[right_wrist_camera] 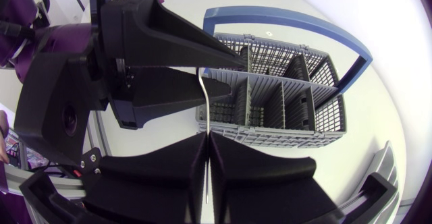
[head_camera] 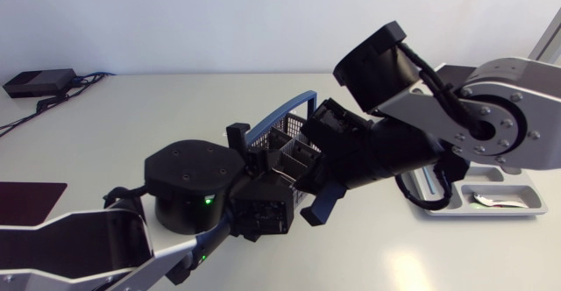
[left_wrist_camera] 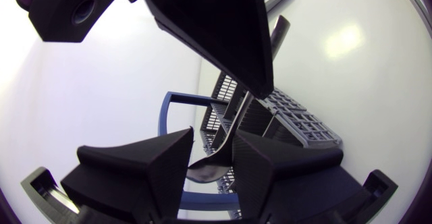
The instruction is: Sort the cutlery from the basket into the organizer compartments.
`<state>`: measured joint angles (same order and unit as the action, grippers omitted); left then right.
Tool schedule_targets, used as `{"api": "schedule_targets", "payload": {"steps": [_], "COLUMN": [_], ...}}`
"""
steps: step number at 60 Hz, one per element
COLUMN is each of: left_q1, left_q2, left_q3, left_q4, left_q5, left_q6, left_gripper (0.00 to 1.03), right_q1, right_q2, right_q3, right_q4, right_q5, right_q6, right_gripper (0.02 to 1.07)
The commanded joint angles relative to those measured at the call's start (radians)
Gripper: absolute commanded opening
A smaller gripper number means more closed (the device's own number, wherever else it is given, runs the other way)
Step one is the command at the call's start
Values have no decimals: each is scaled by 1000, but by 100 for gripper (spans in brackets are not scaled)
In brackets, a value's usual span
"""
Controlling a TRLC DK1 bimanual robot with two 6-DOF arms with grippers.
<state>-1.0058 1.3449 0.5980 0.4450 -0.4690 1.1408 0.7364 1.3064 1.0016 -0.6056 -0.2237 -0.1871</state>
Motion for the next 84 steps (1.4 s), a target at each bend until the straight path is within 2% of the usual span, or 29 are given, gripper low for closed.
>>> {"api": "schedule_targets", "payload": {"steps": [1,43,60,84], "left_q1": [16,16,12,18], "left_q2": [-44,-102,-69,-70], "left_q3": [45,9,-3,-15], "left_q4": [21,-11,-9,-11], "left_q5": [-5,-5,-5,-5], "left_q6": [-21,-67,-93,-104], "left_gripper": [42,43,51,53], "right_q1": [-8,-60,-63,-193], "right_q2": [-12,-108,-153,-203], "right_q3": [-46,-127,-110,-162], "right_q4": [-20,43,38,58], "right_q5": [-12,-22,-43,-54], "right_q6": [-23,-55,-35,-60], "right_gripper": [9,8,8,8]}}
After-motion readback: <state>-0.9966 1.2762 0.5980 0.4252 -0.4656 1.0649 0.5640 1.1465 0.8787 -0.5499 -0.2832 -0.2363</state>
